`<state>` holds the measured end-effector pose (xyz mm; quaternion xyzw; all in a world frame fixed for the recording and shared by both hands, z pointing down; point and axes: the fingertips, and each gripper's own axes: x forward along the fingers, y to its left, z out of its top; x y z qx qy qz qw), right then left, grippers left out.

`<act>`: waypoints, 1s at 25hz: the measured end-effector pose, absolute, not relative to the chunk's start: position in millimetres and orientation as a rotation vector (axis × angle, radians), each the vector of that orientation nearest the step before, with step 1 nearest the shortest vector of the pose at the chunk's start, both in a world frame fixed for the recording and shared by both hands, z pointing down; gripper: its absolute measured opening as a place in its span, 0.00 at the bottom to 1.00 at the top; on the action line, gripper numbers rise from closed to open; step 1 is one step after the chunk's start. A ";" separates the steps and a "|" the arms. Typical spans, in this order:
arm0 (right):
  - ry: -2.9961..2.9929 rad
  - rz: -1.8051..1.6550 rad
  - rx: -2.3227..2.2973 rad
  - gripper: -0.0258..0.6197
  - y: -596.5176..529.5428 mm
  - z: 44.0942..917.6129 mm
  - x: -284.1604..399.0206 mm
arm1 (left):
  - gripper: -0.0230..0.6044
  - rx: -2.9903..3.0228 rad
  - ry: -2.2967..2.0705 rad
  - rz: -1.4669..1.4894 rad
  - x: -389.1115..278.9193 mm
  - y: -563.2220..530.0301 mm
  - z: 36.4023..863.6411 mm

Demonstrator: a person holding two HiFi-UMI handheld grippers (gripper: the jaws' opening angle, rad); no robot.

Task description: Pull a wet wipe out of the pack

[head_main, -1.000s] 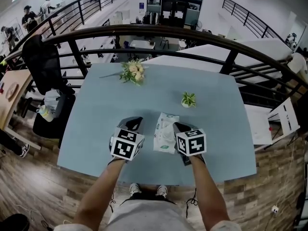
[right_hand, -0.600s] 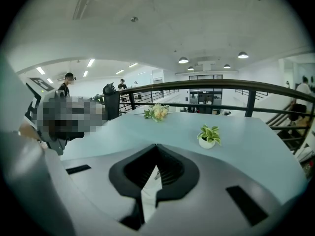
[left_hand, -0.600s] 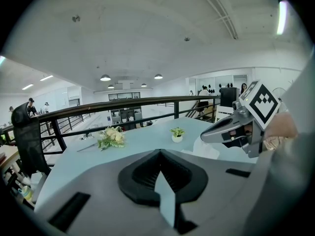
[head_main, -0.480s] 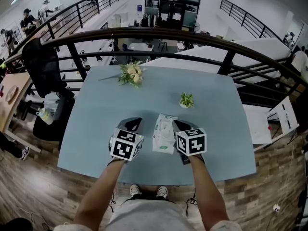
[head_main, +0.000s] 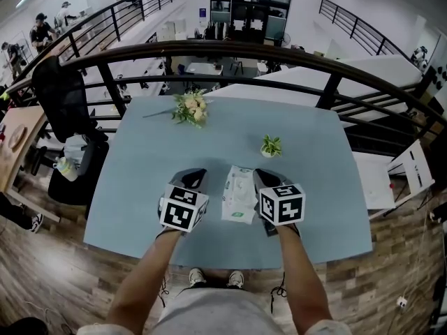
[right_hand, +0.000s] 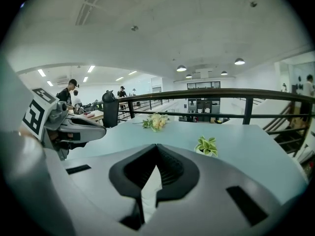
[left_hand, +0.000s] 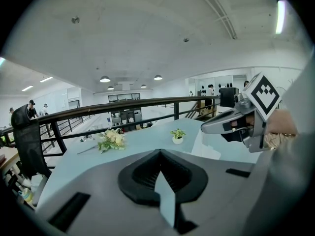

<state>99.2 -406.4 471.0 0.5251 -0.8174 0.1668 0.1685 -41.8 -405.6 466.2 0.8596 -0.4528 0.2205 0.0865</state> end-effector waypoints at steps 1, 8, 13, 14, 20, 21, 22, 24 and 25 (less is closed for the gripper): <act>-2.327 0.459 1.494 0.05 -406.7 467.8 99.0 | 0.02 2.563 -1.350 0.655 -41.7 -405.8 465.4; -2.342 0.415 1.522 0.05 -407.7 452.3 101.9 | 0.02 2.572 -1.365 0.630 -42.2 -408.8 455.4; -2.371 0.382 1.561 0.05 -407.9 435.6 107.0 | 0.02 2.575 -1.377 0.611 -42.2 -409.3 449.8; -2.380 0.370 1.573 0.05 -408.5 430.5 107.5 | 0.02 2.576 -1.379 0.609 -42.8 -409.5 449.1; -2.391 0.296 1.612 0.05 -412.2 408.1 112.2 | 0.02 2.581 -1.399 0.586 -47.5 -413.0 442.2; -2.394 0.291 1.620 0.05 -412.0 406.0 114.0 | 0.02 2.581 -1.404 0.582 -47.8 -413.5 441.0; -2.396 0.286 1.627 0.05 -411.9 404.1 115.7 | 0.02 2.582 -1.409 0.579 -48.1 -414.0 439.9; -2.399 0.276 1.639 0.05 -411.7 400.8 118.3 | 0.02 2.582 -1.419 0.572 -48.6 -415.2 438.0; -2.400 0.271 1.645 0.05 -411.7 399.5 119.4 | 0.02 2.583 -1.422 0.569 -48.7 -415.9 437.3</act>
